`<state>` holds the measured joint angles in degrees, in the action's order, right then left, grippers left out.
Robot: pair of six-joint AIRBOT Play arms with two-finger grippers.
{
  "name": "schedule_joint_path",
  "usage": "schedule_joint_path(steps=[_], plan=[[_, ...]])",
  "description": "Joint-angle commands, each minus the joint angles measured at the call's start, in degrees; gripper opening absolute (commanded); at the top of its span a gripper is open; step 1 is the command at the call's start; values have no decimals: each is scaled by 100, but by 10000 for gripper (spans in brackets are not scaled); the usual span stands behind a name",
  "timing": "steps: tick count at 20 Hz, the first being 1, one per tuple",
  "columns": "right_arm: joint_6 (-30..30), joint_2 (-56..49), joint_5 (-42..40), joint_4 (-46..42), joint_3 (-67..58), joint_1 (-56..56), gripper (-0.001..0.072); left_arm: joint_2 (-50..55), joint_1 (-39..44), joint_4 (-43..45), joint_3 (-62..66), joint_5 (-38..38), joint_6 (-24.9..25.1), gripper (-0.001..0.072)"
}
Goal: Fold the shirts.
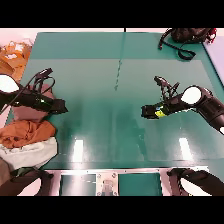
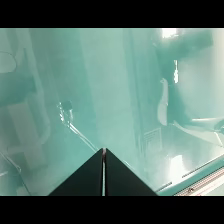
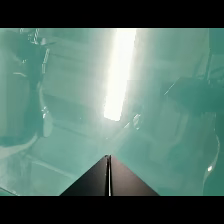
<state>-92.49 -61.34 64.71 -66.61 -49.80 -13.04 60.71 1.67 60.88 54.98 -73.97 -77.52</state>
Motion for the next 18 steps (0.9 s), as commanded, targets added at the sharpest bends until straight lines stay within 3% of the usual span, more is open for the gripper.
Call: schedule_joint_path(steps=[1, 14, 18], plan=[[0, 4, 2, 0, 2, -4, 16, -4, 0, 0, 0, 2, 0, 23], [-2, 4, -13, 2, 2, -4, 16, -4, 0, -114, 0, 55, 4, 23], [0, 4, -262, 15, 2, -4, 16, -2, 0, 321, 0, 1349, 63, 23]])
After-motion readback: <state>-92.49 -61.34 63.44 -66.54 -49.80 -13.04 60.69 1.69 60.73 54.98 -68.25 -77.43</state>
